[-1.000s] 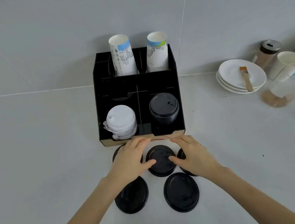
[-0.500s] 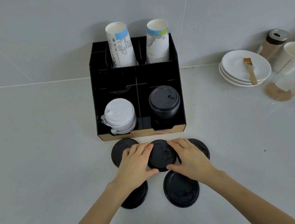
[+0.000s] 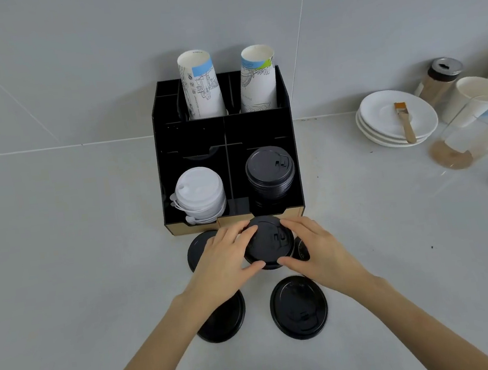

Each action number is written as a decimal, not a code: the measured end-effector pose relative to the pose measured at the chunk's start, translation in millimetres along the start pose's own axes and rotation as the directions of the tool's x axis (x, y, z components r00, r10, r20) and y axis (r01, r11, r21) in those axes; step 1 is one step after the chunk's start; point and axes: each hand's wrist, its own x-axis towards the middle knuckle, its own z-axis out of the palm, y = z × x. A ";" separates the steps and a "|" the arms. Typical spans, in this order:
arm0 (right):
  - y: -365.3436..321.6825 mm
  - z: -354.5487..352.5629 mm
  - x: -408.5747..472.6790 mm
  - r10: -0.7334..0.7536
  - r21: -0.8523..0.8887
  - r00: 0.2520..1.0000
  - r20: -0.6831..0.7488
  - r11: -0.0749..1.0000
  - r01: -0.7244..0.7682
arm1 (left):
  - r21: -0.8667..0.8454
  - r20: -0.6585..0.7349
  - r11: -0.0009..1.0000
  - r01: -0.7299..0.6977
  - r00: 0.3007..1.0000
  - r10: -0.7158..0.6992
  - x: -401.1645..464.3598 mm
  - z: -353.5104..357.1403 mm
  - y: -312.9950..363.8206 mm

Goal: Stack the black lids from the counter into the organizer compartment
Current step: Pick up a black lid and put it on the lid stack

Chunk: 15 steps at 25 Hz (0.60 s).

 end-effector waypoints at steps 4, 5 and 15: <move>-5.6 -18.0 -1.0 -0.045 0.020 0.996 -0.082 0.999 0.047 | -0.067 -0.101 0.996 -0.052 0.994 0.045 -0.9 -14.9 6.8; -7.0 -22.4 0.2 -0.051 0.021 0.994 -0.097 0.998 0.053 | -0.073 -0.118 0.996 -0.059 0.992 0.050 0.4 -18.2 8.3; -11.3 -48.6 42.7 -0.019 0.080 0.979 -0.204 0.996 0.036 | -0.170 -0.186 0.985 -0.028 0.983 -0.005 46.8 -45.1 8.2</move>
